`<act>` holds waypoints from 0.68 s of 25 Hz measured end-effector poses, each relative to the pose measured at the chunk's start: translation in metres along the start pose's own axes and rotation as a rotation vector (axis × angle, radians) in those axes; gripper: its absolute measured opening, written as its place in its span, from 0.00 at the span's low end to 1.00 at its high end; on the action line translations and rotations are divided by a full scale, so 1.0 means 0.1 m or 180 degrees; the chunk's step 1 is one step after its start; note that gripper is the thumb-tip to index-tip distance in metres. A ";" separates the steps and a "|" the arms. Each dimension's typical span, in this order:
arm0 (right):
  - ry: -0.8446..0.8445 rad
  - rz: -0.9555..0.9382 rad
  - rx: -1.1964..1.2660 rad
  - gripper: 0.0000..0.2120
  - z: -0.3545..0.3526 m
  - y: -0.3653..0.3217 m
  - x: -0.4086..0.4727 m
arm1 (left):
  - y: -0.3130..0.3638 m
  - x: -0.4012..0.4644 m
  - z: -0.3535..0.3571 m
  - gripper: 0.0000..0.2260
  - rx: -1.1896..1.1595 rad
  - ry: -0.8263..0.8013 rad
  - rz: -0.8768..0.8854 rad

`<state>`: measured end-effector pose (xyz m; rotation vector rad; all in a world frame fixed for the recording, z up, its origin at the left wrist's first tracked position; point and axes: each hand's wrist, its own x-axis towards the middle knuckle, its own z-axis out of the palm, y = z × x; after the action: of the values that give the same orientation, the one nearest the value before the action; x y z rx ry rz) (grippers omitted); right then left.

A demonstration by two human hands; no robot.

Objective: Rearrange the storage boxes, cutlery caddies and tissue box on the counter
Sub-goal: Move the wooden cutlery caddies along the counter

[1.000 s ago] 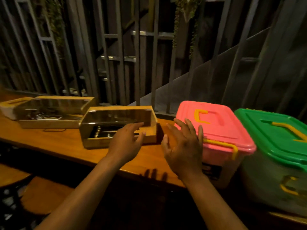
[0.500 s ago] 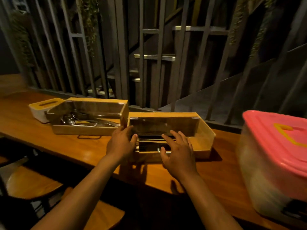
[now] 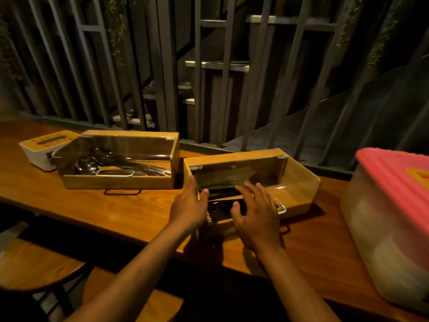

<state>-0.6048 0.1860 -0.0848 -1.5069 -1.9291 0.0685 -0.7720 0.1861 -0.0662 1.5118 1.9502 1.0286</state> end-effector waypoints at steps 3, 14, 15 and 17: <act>0.0474 0.0248 0.0325 0.20 -0.12 0.19 -0.01 | 0.14 -0.38 0.08 0.27 -0.0336 -0.0021 -0.0015; -0.0575 0.0145 -0.0403 0.36 -0.21 -0.10 -0.26 | -0.01 0.78 0.00 0.25 -0.0259 -0.0055 0.0052; -0.0597 0.0116 -0.0339 0.35 -0.24 -0.07 -0.27 | -0.04 0.77 0.03 0.24 -0.0327 -0.0082 0.0038; -0.0631 0.0081 -0.0218 0.34 -0.34 0.03 -0.32 | -0.05 0.68 0.13 0.21 -0.0413 0.0013 0.0059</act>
<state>-0.5808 0.1466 -0.0748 -1.6220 -2.0865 0.1705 -0.7842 0.2539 -0.0725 1.4600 1.8375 1.1436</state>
